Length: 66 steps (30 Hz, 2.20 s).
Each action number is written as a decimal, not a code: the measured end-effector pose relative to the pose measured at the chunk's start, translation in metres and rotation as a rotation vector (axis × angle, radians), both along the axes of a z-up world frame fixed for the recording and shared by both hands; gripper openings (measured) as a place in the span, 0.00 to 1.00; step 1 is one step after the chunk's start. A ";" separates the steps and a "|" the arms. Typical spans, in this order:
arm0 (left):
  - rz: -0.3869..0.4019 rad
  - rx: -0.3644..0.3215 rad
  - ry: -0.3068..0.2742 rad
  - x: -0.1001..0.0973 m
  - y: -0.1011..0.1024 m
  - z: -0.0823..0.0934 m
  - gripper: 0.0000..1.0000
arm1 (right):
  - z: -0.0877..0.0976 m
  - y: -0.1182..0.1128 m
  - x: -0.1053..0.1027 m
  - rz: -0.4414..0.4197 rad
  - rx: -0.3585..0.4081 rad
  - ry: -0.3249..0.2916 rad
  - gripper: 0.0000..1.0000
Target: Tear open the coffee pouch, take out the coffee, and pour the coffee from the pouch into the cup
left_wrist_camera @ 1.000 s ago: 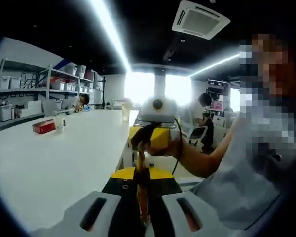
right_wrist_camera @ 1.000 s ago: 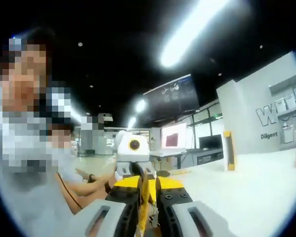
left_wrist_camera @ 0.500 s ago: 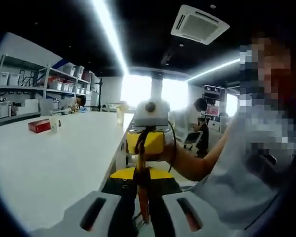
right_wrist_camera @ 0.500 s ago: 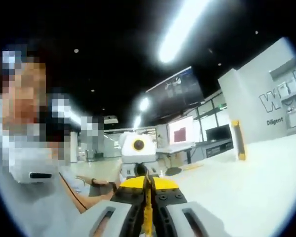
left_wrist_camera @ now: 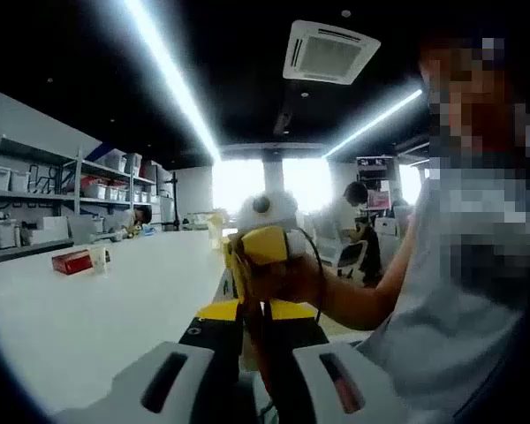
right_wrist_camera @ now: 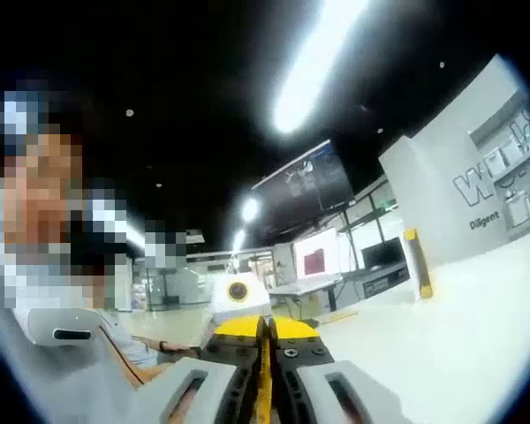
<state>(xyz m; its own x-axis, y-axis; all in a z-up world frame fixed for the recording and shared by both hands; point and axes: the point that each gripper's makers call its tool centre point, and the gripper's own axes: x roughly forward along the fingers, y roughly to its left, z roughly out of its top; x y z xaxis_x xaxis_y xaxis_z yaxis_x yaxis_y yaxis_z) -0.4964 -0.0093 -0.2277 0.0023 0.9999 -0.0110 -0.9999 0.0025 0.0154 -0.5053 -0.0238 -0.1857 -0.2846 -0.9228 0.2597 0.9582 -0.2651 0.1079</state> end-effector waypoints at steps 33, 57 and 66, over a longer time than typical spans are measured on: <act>-0.059 0.005 0.079 0.015 0.004 -0.002 0.25 | 0.000 -0.004 0.018 0.088 0.048 -0.016 0.02; -0.058 -0.058 0.003 0.009 0.013 -0.020 0.09 | -0.006 -0.005 0.009 0.018 0.065 0.053 0.08; -0.191 0.099 -0.043 0.024 0.008 0.003 0.15 | -0.007 -0.005 0.018 0.095 0.061 -0.001 0.06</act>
